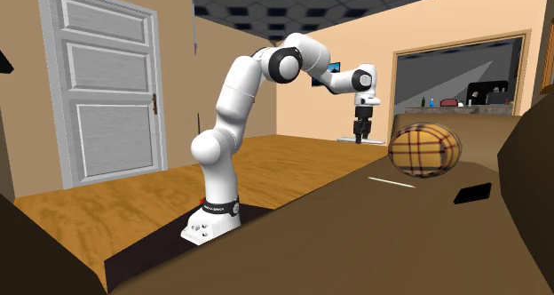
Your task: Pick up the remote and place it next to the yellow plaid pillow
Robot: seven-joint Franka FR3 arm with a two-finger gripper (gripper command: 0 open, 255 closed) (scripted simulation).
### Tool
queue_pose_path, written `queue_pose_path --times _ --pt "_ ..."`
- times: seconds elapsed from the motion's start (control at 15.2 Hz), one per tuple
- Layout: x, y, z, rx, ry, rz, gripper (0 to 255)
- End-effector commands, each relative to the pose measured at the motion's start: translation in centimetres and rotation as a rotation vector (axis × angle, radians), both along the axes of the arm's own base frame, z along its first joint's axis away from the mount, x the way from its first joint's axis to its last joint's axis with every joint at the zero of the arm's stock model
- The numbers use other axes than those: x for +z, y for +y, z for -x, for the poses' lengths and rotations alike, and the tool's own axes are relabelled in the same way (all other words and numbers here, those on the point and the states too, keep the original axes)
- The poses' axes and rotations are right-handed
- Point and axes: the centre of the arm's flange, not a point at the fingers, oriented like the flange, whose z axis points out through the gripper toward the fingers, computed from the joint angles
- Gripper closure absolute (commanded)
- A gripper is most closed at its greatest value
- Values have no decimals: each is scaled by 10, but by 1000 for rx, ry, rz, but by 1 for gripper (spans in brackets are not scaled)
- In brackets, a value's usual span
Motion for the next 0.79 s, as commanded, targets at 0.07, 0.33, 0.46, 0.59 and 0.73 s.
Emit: queue_pose_path --times 0.07,0.33,0.46,0.59,0.73 --pt "-16 1 0 0 -1 -1 255" --pt "-38 1 0 0 -1 -1 255" --pt "-48 1 0 0 -1 -1 255" --pt "-59 1 0 0 -1 -1 255" --pt "-69 1 0 0 -1 -1 255"
